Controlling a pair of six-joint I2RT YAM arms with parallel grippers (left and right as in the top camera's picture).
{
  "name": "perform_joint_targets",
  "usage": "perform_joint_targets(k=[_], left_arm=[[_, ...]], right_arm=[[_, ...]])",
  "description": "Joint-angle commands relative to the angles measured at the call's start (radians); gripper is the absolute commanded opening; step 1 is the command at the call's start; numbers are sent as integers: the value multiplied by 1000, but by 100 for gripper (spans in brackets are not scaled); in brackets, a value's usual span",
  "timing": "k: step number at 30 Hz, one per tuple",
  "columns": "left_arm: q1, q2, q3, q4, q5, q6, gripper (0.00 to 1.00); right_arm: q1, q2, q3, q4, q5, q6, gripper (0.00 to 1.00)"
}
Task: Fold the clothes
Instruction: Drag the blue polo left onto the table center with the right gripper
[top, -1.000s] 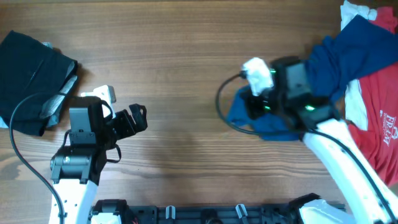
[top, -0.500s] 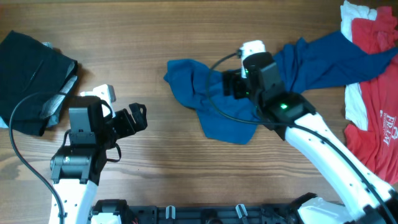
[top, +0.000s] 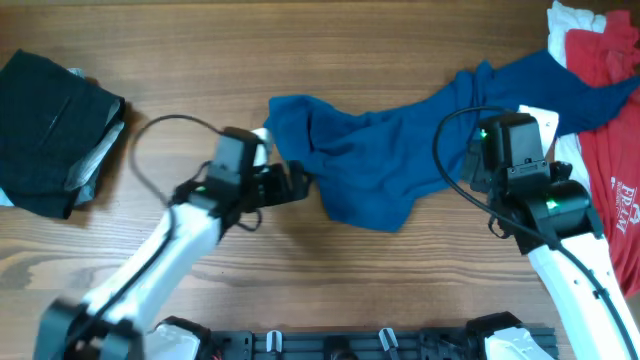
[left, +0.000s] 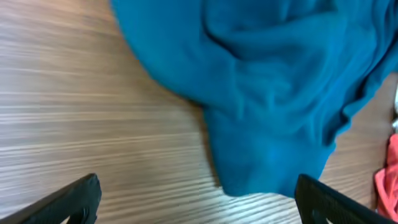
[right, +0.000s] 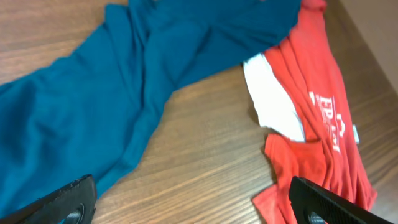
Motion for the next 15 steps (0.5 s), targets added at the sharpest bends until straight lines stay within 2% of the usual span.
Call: perform_joint_targets(k=[1,6,9,10,11,12,15], left_arm=[[-99,146,10,111,12,-92,100],[-206,329,10,343,11,-122,100],[-240,384,10,386,11,-121,88],[-247,394,10,384,11,-121,75],[-249,397,10,379,11,-121,37],[-249,396,10,377,11,-121,4],[-237,364,10,321,9,-120,4]], right_arm=[[-6,-9,6,-21,-22,37,100],[-6,-9,6,-40,-36,40,100],[-6,-9,6,-49,-36,40,100],[-6,-9,6,-54,-36,40,100],[-6,-9,6,-56,-36,40,99],[-6,-9,6,-57,-36,40,99],[-6,-9,6,-58,-35,40,99]])
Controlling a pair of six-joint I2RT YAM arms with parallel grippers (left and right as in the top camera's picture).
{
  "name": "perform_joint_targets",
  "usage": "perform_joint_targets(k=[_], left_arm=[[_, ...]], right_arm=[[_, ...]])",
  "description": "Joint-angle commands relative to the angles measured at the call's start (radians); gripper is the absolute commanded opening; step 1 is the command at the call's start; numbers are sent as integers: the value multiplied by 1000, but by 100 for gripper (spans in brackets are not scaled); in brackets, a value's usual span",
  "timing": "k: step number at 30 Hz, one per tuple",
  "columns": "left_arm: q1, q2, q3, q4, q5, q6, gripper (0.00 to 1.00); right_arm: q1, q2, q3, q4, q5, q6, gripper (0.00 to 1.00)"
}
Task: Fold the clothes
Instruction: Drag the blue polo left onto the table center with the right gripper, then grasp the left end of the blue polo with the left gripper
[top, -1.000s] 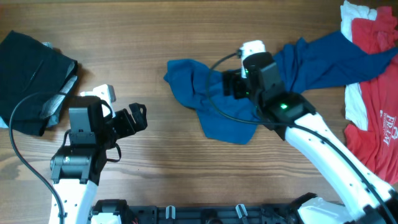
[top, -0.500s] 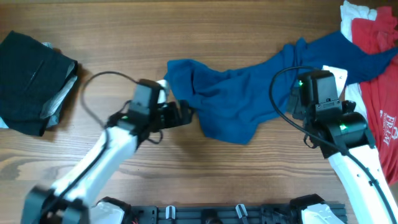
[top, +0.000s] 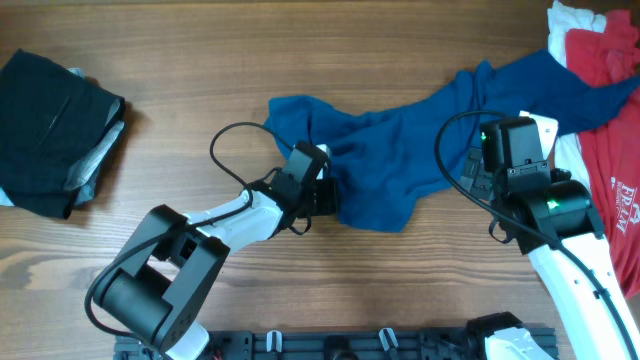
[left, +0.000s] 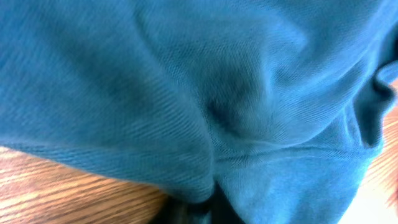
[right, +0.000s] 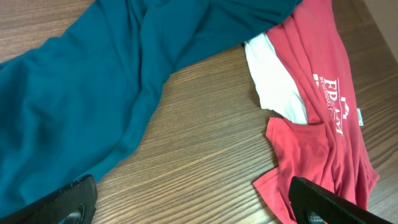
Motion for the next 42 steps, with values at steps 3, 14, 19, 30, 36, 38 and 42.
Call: perform_joint_targets(k=[3,14,19,30,36,38,42], left_arm=[[93,-139,-6,-293,-100,5,4],[924,-666,38,-377,66,210,100],[817,-589,37,-552,212,210,100],[336,-272,37,-396,70,216,100],[298,-193,37,-343,-82,93,99],[298,-193,37,-341,-136,94,98],[297,-193,37,-322,-146,101,90]], right_arm=[[-3,-9,6,-12,-4,18,100],[-3,-9,5,-19,-5,18,100],[-3,-9,6,-18,-25,18,99],[-3,-9,5,-20,-29,17,100],[-3,-9,5,-22,-28,18,100],[-3,-9,5,-22,-29,18,100],[-3,-9,5,-22,-29,18,99]])
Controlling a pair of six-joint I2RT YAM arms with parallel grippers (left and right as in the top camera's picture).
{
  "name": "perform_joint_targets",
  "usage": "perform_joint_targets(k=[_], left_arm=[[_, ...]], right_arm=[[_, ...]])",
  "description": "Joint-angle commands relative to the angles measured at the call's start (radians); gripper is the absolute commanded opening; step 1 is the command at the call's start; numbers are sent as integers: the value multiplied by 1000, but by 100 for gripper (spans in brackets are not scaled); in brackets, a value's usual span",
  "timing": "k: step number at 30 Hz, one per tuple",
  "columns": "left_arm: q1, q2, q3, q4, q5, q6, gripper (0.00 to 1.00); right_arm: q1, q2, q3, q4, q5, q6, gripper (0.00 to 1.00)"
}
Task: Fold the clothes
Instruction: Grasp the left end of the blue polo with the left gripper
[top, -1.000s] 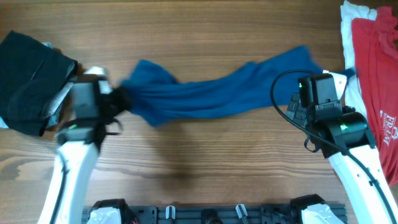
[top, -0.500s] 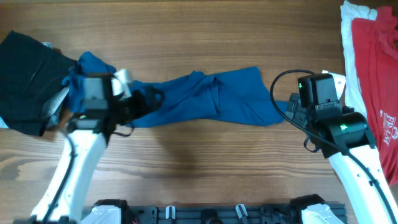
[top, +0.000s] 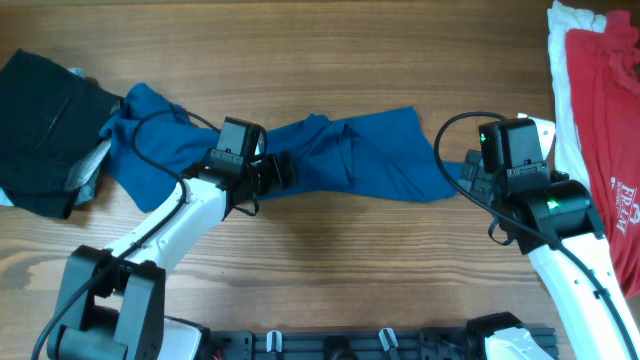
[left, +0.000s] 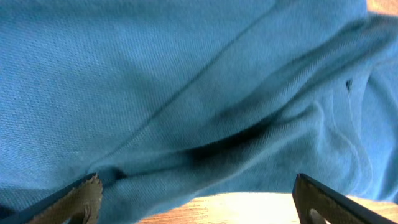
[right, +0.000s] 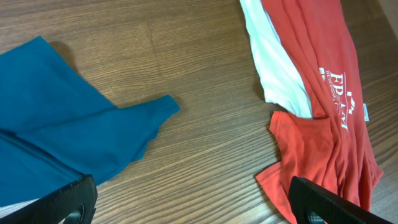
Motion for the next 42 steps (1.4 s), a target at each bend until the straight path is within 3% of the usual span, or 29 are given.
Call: perform_joint_targets(k=[1,8,10,12,14,15,16,17,18,20,25,28,29,30,31,37,39,42], left_arm=[[-4,1,0,8,-37,-8,87],[-66,55,0,9,-54,-4,81],[-67,63,0,1,-54,-4,67],[-67,63,0,-3,-55,-3,65],[-68,63,0,-14,-89,-3,52],[-67,63,0,-17,-111,-3,57],[-67,63,0,-17,-134,-3,72],[-67,63,0,-15,-154,-2,67],[-67,63,0,-12,-158,0,57],[-68,67,0,-2,-158,0,62],[-68,110,0,14,-145,0,60],[-82,111,0,0,-97,0,33],[-87,106,0,-14,-76,0,18],[-87,97,0,-39,-46,0,7],[-86,79,0,-60,-24,0,4],[-86,-127,0,-247,-19,26,4],[-86,-230,0,-414,-86,20,4],[-85,-330,0,-657,-281,-93,4]], right_arm=[[-3,-9,5,-1,-6,17,100],[-3,-9,5,-3,-30,17,99],[-3,-9,5,-6,-29,17,99],[-3,-9,5,-7,-29,17,100],[-3,-9,5,-7,-29,17,100],[-3,-9,5,-7,-29,17,99],[-3,-9,5,-7,-29,17,100],[-3,-9,5,-7,-29,17,99],[-3,-9,5,-7,-29,17,100],[-3,-9,5,-7,-30,18,100],[-3,-9,5,-7,-30,18,99],[-3,-9,5,-7,-30,17,99],[-3,-9,5,-7,-29,17,100],[-3,-9,5,-7,-29,17,100],[-3,-9,5,-7,-29,17,99],[-3,-9,5,-6,-29,17,99],[-3,-9,5,-8,-29,17,100],[-3,-9,5,-4,-29,15,100]])
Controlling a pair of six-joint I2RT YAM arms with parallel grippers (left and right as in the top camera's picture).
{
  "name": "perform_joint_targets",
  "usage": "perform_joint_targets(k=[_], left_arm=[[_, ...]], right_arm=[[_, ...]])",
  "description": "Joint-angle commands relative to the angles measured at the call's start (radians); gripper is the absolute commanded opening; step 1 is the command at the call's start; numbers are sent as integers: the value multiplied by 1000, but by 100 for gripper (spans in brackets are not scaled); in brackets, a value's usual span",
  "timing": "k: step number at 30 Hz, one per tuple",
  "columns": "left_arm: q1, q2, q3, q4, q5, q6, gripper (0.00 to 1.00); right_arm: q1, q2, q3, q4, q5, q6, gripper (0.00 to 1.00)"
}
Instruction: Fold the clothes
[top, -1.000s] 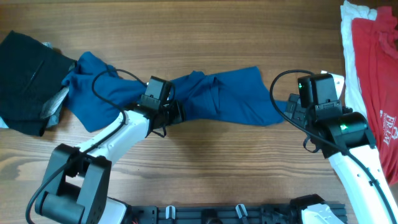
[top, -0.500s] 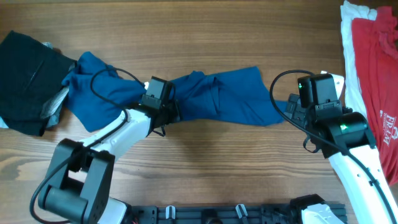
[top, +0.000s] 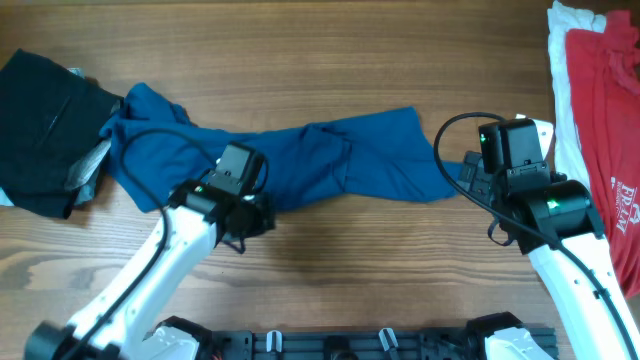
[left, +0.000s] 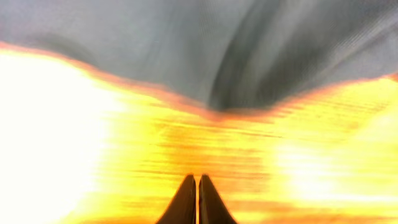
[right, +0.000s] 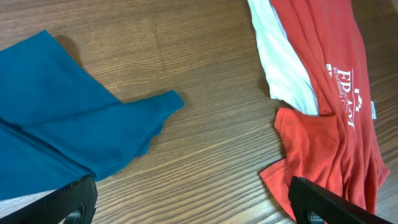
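A blue shirt (top: 330, 165) lies stretched across the table, crumpled, from the black clothes to the right arm. One of its sleeves (right: 134, 121) ends just ahead of my right gripper (right: 193, 208). That gripper stands wide open over bare wood, with nothing between its fingers. My left gripper (left: 198, 186) is shut with nothing between the fingertips. It is over bare wood at the shirt's near edge (left: 211, 93), below the shirt's middle left in the overhead view (top: 250, 212). The left wrist view is blurred and glaring.
Red shirts (top: 605, 90) and a white one (right: 277, 68) lie piled at the right edge. Folded black clothes (top: 45, 120) sit at the far left, touching the blue shirt's end. The arm bases stand along the near edge.
My left gripper was open over the blue cloth. Now it is shut and empty at the shirt's near edge, over wood. The shirt lies slightly flatter. The right arm has hardly moved.
The blue shirt lay bunched centre-right with one end on the red pile, my open left gripper beside its left edge. Then that gripper was pressed into the cloth. Later the shirt lay stretched leftward to the black clothes, clear of the red pile. Now the left gripper is off it.
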Motion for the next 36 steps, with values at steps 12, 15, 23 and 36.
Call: perform_joint_targets(k=[12,15,23,36], left_arm=[[-4,-8,-2,42,24,-599,99],[-4,55,-2,114,105,-686,100],[-3,275,-2,319,117,-808,90],[-3,409,-2,434,79,-807,36]], right_arm=[[-3,-6,5,11,-5,16,100],[-3,-5,5,11,-5,16,100],[-3,-5,5,11,-6,17,99],[-3,-5,5,6,-5,16,99]])
